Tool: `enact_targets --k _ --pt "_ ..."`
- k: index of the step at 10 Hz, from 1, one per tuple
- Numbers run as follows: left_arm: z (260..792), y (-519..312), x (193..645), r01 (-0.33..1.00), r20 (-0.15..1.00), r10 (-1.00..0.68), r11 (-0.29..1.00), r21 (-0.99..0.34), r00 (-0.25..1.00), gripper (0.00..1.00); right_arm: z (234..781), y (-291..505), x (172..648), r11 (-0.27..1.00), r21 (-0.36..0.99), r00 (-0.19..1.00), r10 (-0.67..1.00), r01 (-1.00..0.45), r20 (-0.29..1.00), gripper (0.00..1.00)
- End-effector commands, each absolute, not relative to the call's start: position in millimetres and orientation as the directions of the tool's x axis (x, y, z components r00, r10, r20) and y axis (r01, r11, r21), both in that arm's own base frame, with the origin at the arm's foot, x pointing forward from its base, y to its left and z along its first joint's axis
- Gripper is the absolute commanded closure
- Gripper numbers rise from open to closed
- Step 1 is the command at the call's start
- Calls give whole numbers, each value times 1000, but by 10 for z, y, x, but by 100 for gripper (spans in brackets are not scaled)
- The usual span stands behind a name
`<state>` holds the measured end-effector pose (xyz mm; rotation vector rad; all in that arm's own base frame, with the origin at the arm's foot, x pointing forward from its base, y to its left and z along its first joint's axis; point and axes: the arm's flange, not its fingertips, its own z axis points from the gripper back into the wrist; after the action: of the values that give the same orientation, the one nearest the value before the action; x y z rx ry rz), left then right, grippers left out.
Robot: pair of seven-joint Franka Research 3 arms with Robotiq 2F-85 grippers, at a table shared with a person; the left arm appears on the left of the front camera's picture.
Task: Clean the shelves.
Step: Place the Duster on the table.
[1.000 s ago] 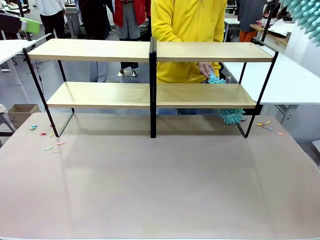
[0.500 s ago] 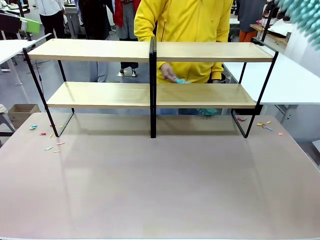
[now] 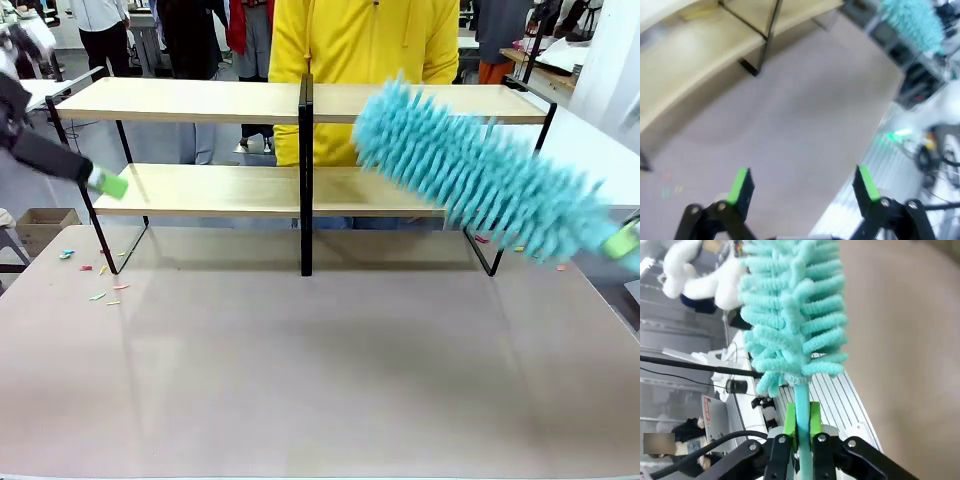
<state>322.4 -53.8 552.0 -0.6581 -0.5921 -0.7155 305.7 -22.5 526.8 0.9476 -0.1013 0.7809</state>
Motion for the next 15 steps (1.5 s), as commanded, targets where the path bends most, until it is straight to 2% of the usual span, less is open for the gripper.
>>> enact_targets --k 1,2,3,4,5,6,7,10,13,15 --pt "4222 -597 2731 706 672 -276 473 -527 687 0 4761 184 3177 412 625 696 647 -663 311 88" --pt "3676 -561 2770 621 633 -97 351 -700 768 0 4378 425 3270 506 568 718 655 -649 236 88" --pt "3249 -482 2787 478 516 31 332 -813 856 0 4087 560 3310 545 533 714 679 -647 172 88" --pt "2935 -389 2789 363 415 89 345 -866 905 0 3918 607 3332 579 515 726 675 -632 131 88" --pt "2805 -282 2840 226 279 84 389 -893 957 0 3879 604 3372 571 533 731 667 -625 143 88" --pt "2788 -235 2950 109 93 -56 484 -868 994 0 3903 558 3430 591 517 745 651 -619 149 88" --pt "3581 57 3879 339 396 80 379 -861 915 0 3935 549 3465 586 519 742 653 -622 152 88" --pt "3581 57 3879 339 396 80 379 -861 915 0 3860 555 3521 605 521 736 673 -602 69 88" --pt "3581 57 3879 339 396 80 379 -861 915 0 3874 329 3571 664 502 775 632 -554 18 1" --pt "3581 57 3879 339 396 80 379 -861 915 0 4060 -33 3635 744 459 861 499 -485 101 0"
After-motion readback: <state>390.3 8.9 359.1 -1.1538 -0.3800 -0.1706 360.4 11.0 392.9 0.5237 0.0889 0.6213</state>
